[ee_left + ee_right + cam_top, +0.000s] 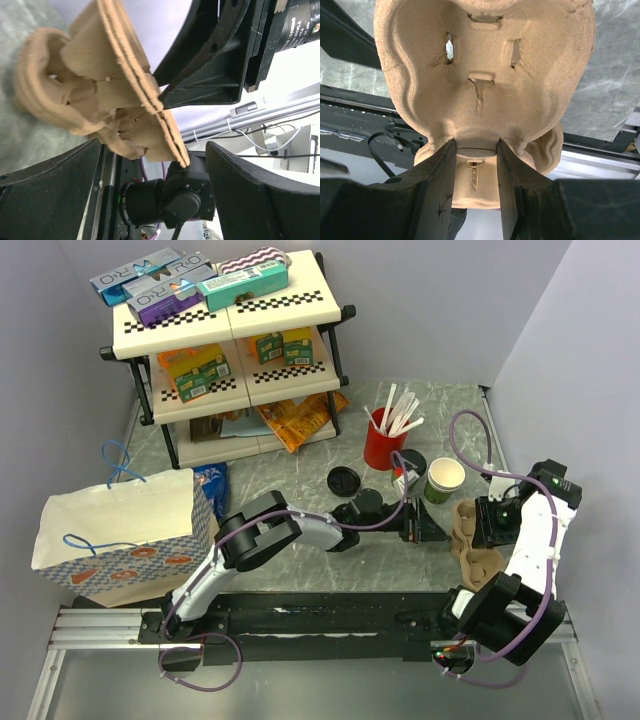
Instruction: Pack the takeout coffee
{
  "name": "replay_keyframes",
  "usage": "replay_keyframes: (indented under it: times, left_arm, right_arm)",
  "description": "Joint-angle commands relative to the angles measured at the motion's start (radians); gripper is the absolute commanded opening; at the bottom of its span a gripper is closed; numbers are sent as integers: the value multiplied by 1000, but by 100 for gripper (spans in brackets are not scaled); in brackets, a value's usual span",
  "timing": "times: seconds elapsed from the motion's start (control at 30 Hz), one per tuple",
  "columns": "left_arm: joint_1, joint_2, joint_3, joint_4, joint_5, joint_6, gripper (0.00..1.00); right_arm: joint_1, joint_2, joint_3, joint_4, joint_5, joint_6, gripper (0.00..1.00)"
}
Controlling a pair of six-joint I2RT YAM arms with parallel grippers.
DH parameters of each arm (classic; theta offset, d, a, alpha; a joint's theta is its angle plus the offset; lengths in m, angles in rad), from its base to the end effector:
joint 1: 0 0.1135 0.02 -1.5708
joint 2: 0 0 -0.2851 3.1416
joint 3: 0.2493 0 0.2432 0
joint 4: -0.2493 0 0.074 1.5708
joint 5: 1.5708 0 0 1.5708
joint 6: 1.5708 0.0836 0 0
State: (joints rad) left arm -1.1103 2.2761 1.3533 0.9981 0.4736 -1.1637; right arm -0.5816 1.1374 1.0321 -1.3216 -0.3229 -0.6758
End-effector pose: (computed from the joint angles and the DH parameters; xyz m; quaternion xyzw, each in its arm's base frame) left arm 0.2071 -0.5033 0.1901 0.1543 0.6654 -0.7138 0.1548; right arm 0.1507 -0.0673 0.2554 -0.0579 0.9828 0.0879 0.1517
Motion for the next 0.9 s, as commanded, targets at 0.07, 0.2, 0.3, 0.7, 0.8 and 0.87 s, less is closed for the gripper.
replay_keyframes:
  times: [0.07, 0.2, 0.3, 0.7, 0.8, 0.87]
  left_arm:
    - [-33, 54, 82, 40, -9, 1, 91]
    - [-40, 82, 112, 13, -19, -4, 90]
    - [-45, 102, 127, -4, -32, -10, 90]
    - [-46, 154, 181, 51, -17, -51, 91]
    - [-45, 158, 181, 54, -20, -57, 92]
    - [-43, 161, 191, 45, -21, -59, 92]
  right_arm:
    - [-4, -45, 20, -30, -16, 21, 0]
    - [-6, -45, 13, -31, -25, 25, 0]
    - [-4, -44, 3, -37, -27, 19, 0]
    - [-6, -85, -26, -44, -22, 12, 0]
    - [-6, -80, -30, -42, -22, 9, 0]
    - [-4, -80, -29, -44, -28, 10, 0]
